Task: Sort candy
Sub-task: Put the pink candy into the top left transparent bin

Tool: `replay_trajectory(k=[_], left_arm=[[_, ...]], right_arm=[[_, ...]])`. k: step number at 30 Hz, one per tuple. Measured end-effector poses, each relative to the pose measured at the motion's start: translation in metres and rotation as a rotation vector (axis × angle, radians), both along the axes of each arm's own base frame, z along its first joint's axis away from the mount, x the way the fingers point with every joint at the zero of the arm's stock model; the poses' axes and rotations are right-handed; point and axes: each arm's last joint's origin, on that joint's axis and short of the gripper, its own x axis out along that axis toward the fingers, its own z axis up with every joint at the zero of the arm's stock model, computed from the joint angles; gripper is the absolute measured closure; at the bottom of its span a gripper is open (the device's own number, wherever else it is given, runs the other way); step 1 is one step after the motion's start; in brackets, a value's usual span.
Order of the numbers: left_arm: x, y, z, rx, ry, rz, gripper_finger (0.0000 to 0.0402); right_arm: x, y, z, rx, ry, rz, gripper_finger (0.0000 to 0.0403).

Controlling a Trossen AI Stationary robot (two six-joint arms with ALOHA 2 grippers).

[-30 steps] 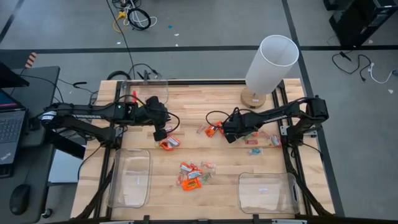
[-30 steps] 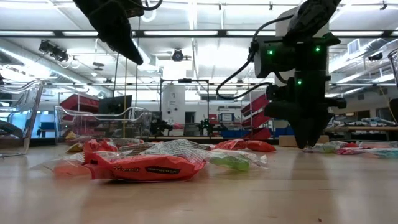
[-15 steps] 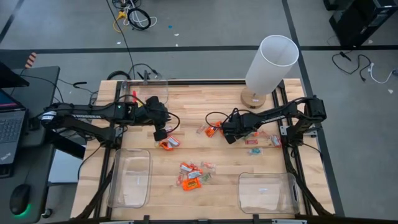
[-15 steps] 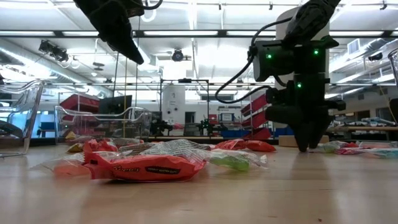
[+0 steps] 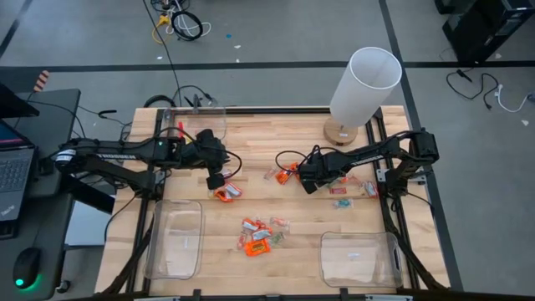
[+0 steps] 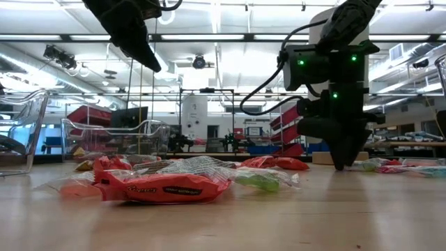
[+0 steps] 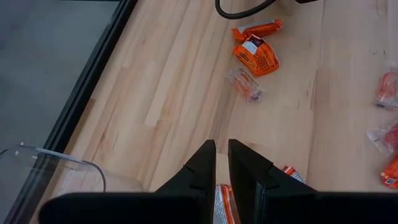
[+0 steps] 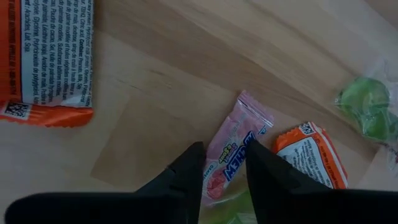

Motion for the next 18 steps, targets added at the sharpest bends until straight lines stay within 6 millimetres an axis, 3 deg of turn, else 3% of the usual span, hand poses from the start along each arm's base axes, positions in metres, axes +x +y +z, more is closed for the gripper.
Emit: replay_trajectory(k=[18], left_arm=[[0.0005, 0.0000, 0.0005, 0.000, -0.007, 0.000, 0.0355]], right_arm=[[0.0001, 0.0000, 0.0006, 0.002, 0.007, 0.051, 0.0320]])
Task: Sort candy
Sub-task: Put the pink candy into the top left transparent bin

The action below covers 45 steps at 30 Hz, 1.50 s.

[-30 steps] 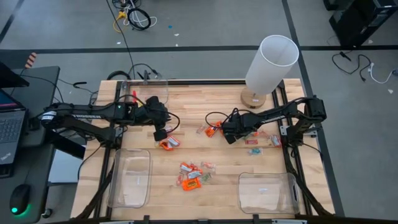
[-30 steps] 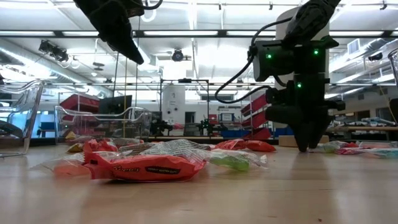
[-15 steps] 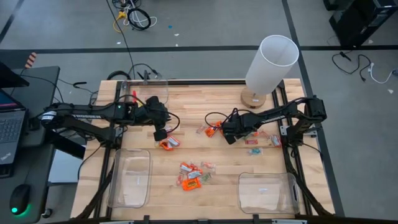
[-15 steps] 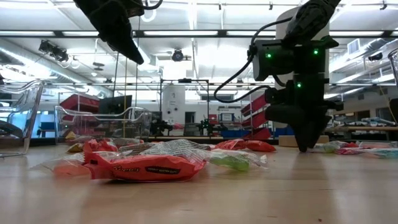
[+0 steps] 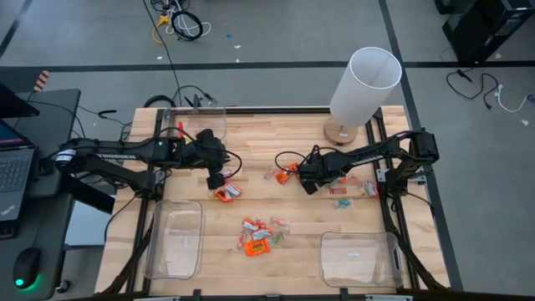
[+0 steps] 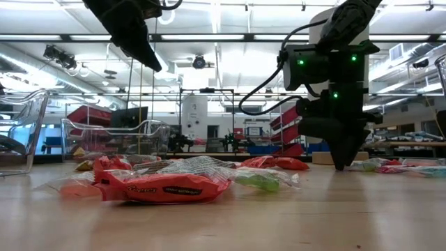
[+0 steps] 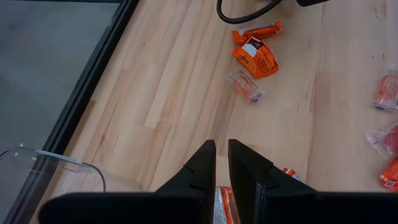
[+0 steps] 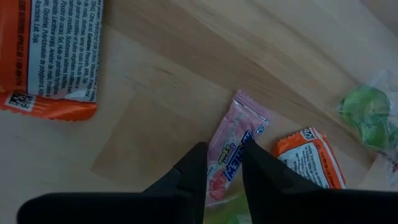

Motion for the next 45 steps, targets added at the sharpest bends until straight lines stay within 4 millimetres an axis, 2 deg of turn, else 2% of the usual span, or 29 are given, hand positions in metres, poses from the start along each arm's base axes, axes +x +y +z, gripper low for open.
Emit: replay_trajectory(k=[15, 27, 45], left_arm=[[0.000, 0.000, 0.000, 0.001, 0.000, 0.000, 0.0355], [0.002, 0.000, 0.002, 0.003, -0.022, -0.002, 0.0355], [0.002, 0.000, 0.002, 0.004, -0.036, -0.003, 0.0355]], right_arm=[[0.000, 0.011, 0.021, 0.003, -0.103, 0.088, 0.0320], [0.016, 0.019, 0.039, -0.012, -0.338, 0.236, 0.0320], [0.037, 0.023, 0.050, 0.034, -0.566, 0.411, 0.0320]])
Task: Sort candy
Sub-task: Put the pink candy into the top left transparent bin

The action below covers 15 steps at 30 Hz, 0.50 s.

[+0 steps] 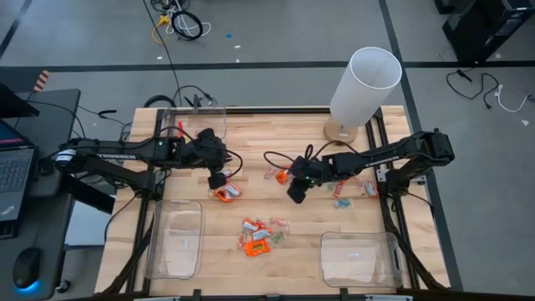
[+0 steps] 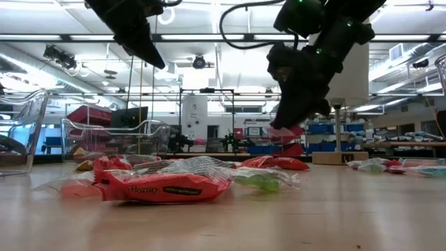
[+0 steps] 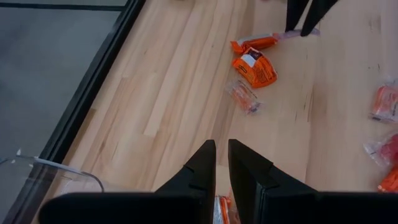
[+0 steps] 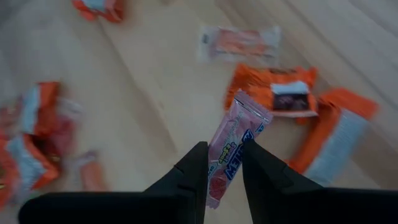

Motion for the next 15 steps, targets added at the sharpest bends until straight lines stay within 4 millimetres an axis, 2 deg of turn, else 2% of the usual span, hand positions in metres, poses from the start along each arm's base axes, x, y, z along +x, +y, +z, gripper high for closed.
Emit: replay_trajectory(k=[15], left_arm=[[0.007, -0.002, 0.007, 0.022, -0.075, -0.127, 0.0355]], right_arm=[[0.019, 0.004, 0.017, 0.013, -0.256, 0.183, 0.0320]])
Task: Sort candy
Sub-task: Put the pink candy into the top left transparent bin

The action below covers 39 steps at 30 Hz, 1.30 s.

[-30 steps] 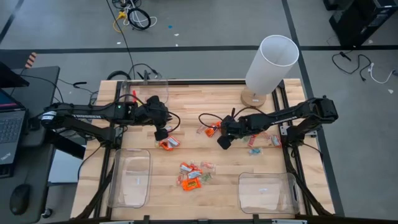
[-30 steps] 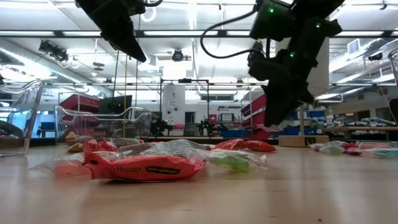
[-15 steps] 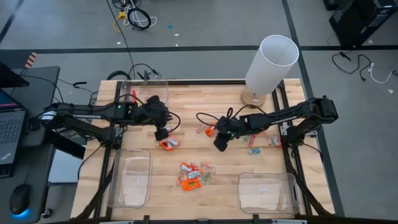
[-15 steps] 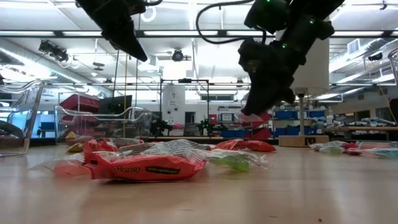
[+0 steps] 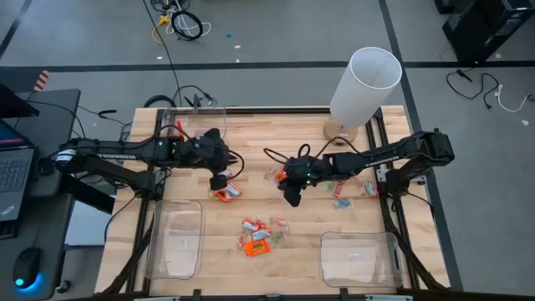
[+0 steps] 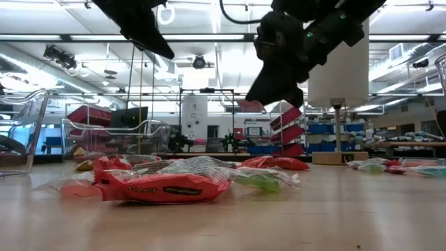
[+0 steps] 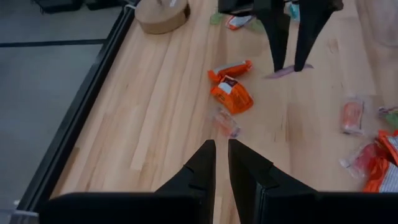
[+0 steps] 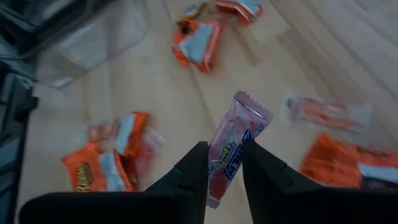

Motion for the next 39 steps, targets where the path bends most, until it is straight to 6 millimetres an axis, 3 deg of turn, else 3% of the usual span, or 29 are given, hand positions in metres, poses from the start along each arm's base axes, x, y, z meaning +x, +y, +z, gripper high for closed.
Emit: replay_trajectory(k=[11, 27, 39], left_arm=[[0.004, 0.000, 0.002, 0.011, -0.031, -0.022, 0.0355], [0.042, -0.011, -0.018, 0.015, -0.053, -0.314, 0.0355], [0.047, -0.020, -0.014, -0.032, -0.139, -0.595, 0.0355]], right_arm=[[0.009, 0.002, 0.013, -0.017, -0.170, 0.109, 0.0320], [0.016, 0.007, 0.030, -0.050, -0.378, 0.272, 0.0332], [0.016, 0.009, 0.031, -0.039, -0.397, 0.329, 0.0339]])
